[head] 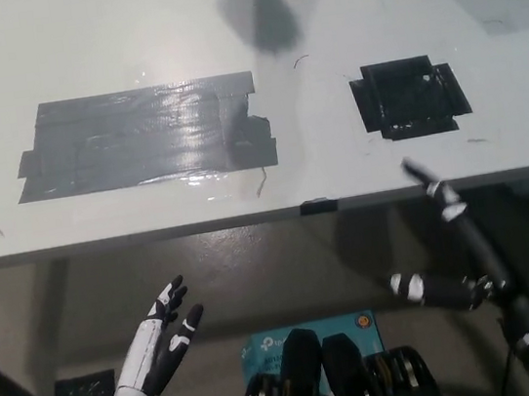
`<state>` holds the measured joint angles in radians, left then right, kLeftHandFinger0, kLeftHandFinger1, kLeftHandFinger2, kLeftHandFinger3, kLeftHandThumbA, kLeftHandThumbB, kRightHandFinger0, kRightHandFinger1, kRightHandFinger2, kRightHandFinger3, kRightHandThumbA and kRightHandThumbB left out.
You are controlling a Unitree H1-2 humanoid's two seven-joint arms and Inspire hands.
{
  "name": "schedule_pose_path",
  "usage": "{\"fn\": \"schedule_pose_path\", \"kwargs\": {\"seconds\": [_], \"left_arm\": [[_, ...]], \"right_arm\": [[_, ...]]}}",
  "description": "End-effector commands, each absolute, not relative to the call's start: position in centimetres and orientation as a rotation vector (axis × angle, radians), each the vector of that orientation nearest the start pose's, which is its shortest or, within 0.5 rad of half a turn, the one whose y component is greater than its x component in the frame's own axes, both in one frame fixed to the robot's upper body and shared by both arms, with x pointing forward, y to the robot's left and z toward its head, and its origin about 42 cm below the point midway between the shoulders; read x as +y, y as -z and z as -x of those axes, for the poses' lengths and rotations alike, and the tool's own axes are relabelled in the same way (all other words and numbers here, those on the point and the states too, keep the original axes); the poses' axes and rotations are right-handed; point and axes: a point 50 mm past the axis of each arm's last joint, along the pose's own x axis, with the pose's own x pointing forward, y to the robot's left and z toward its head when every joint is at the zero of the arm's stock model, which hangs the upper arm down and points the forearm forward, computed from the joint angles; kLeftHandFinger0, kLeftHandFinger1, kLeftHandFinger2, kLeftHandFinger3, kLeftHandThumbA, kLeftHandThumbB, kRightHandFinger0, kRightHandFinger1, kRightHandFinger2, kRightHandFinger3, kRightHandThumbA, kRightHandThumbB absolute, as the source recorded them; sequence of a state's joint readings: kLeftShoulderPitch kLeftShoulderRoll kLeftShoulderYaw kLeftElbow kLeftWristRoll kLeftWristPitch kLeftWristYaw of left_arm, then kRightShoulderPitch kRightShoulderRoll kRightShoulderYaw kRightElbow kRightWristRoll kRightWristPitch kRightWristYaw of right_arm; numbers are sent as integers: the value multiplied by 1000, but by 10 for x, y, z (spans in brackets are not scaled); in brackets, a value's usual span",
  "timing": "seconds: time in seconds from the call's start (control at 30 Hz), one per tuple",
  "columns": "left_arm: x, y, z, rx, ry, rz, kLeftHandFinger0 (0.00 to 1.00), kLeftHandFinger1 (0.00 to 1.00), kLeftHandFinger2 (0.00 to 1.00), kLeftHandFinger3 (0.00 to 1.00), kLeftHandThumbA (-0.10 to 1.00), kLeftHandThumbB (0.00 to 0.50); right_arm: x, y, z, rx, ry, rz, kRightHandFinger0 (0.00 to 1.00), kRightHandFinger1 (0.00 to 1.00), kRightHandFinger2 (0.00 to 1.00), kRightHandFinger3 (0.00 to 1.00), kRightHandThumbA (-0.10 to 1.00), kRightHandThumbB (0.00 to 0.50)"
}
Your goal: A person hands an oraange duster to the robot and the robot grabs it with its right hand and places it on the black marked spot infron tof it on the desk
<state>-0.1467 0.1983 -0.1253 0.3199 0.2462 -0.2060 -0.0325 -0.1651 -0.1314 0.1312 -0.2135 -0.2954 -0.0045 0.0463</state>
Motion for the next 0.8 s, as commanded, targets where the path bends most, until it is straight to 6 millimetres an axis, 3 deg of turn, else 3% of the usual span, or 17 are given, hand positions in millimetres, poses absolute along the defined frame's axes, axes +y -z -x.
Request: {"fn": "schedule_pose_path", "kwargs": {"seconds": [0.0,0.1,0.23,0.3,0.37,0.5,0.57,0.7,0.77], "left_arm": [[241,-77,-329,-102,207,-473,1000,1000,1000,1000,912,95],[242,-77,-329,-107,205,-474,1000,1000,1000,1000,917,109],[243,-77,-329,-114,200,-473,1000,1000,1000,1000,921,89],[243,-79,-329,-117,196,-474,1000,1000,1000,1000,919,80],[243,-81,-329,-122,193,-471,1000,1000,1000,1000,922,79],[243,-84,-333,-134,192,-456,1000,1000,1000,1000,919,80],[242,-85,-333,-135,194,-459,1000,1000,1000,1000,922,87],[240,-88,-335,-149,197,-459,1000,1000,1000,1000,921,83],[240,-89,-337,-157,199,-455,1000,1000,1000,1000,918,81]], "right_arm": [[-198,-304,-318,-699,33,443,1000,1000,1000,1000,1000,318],[-187,-337,-329,-731,36,448,1000,1000,1000,1000,1000,319],[-172,-366,-352,-718,15,440,1000,1000,1000,1000,1000,285],[-164,-380,-371,-683,-9,436,1000,1000,1000,1000,1000,268],[-157,-397,-398,-664,-15,451,1000,1000,1000,1000,1000,276],[-144,-421,-433,-640,-12,471,1000,1000,1000,1000,1000,297],[-137,-430,-448,-619,-15,488,1000,1000,1000,1000,1000,297],[-122,-447,-497,-496,-17,582,1000,1000,1000,1000,1000,337],[-118,-454,-513,-454,-20,632,1000,1000,1000,1000,1000,330]]}}
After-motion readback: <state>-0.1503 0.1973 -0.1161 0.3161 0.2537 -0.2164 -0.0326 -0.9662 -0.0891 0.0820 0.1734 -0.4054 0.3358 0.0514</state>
